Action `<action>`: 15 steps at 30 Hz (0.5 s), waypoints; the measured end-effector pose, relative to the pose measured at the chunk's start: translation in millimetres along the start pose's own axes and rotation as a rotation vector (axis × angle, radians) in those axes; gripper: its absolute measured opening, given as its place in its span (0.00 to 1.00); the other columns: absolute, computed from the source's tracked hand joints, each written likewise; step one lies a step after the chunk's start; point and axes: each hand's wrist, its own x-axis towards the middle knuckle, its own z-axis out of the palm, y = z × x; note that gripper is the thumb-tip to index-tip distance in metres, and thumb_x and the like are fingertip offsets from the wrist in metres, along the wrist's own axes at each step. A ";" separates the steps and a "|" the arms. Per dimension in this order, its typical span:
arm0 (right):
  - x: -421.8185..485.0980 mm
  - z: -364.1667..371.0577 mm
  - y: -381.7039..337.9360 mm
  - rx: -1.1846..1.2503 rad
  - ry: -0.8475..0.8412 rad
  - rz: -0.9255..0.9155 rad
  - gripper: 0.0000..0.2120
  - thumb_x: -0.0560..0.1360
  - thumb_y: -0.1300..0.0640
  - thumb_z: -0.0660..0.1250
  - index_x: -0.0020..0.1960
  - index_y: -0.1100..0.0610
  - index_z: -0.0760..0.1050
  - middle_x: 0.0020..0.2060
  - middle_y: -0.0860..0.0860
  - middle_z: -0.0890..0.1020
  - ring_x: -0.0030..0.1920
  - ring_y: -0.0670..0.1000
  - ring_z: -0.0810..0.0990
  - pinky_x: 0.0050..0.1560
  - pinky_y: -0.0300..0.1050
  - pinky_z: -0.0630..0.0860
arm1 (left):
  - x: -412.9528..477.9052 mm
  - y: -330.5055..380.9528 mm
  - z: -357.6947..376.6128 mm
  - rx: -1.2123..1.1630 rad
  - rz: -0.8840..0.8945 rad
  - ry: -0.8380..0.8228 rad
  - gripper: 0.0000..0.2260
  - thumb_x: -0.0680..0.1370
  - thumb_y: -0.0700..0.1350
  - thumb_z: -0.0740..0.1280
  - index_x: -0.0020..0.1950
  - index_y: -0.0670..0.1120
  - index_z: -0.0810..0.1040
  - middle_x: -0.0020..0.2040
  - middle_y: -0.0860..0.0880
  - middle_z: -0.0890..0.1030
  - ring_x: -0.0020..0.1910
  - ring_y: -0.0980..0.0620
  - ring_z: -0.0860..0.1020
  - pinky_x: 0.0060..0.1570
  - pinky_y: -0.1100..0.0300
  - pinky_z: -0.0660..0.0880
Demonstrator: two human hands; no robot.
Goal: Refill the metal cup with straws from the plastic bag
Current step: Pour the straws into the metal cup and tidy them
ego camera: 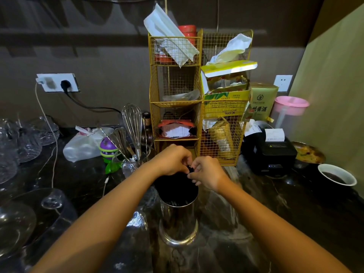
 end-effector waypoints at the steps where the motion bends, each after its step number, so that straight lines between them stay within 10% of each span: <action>1: 0.0 -0.3 -1.1 0.008 -0.004 0.002 0.14 0.70 0.66 0.69 0.33 0.53 0.68 0.28 0.50 0.74 0.28 0.45 0.75 0.25 0.30 0.74 | -0.7 0.0 -1.2 -0.016 0.006 0.016 0.07 0.69 0.40 0.70 0.46 0.43 0.79 0.47 0.43 0.82 0.48 0.49 0.77 0.51 0.55 0.73; 15: -3.5 -21.9 -22.2 0.080 0.000 -0.100 0.14 0.70 0.65 0.69 0.30 0.54 0.70 0.26 0.51 0.75 0.26 0.42 0.76 0.27 0.30 0.76 | -4.7 10.1 -29.3 -0.117 0.077 0.088 0.03 0.69 0.38 0.71 0.41 0.42 0.80 0.36 0.50 0.78 0.33 0.62 0.72 0.43 0.58 0.73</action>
